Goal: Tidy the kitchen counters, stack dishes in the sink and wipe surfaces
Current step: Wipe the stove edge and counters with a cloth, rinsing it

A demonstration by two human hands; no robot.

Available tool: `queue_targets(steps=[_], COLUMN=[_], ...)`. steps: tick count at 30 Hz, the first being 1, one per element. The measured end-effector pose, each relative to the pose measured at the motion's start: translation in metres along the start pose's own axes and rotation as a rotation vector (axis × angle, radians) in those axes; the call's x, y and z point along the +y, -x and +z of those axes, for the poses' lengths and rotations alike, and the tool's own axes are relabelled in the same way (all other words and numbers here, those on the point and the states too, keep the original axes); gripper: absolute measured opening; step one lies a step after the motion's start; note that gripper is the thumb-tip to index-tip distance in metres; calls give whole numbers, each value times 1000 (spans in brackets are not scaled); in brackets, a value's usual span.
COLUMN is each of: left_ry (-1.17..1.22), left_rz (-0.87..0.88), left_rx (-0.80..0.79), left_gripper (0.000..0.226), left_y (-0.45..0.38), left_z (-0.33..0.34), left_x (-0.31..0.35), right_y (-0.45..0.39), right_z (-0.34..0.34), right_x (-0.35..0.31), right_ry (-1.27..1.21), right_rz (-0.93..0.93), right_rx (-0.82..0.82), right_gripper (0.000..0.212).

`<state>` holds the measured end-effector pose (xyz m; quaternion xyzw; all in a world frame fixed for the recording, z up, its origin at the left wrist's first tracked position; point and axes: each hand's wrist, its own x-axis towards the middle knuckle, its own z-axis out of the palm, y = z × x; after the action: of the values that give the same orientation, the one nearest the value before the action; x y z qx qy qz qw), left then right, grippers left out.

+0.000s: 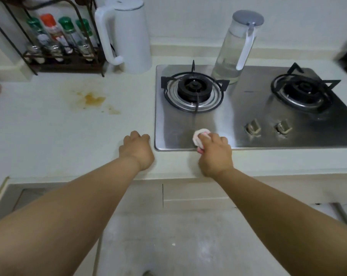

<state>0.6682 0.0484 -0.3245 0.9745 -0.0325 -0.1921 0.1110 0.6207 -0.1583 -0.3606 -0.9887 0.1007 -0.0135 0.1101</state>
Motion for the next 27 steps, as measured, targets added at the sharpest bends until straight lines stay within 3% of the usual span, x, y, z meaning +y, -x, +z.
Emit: queue_targets(steps=[3,4,5,8,11,13,16,18,23,25,27], left_ry=[-6,1,4,16,-1,-13,44,78,56,40,37], left_rz=[38,50,59,86,114,125,153,167,163,169,169], left_rx=[-21,-27,-34,-39,-37,-39,-35,-39,-1,12,10], left_gripper=[55,57,58,56,55,60,64,64,62,61,62], left_y=[-3,-3,-3,-4,0,1,5,9,17,19,20], left_z=[-2,-2,-2,-1,0,0,3,5,7,7,8], left_x=[-5,-6,-9,-14,-17,-18,-23,-31,-54,-58,-57], right_y=[-19,-28,-36,-31,-8,-5,-11,-22,-10,16,35], right_z=[-14,-13,-7,22,29,22,5,4,24,30,28], right_x=[29,20,-1,-84,-92,-48,6,-16,-112,-112,-88], right_ry=[10,-11,-43,-148,-195,-213,-121,-78,-156,-161,-193], right_rz=[428,462,398,-30,-306,-238,163,251,-160,-327,-376], right_rx=[75,76,62,-47,-103,-37,53,26,-103,-177,-163], right_gripper=[45,43,42,46,42,42,35,30,48,46,43])
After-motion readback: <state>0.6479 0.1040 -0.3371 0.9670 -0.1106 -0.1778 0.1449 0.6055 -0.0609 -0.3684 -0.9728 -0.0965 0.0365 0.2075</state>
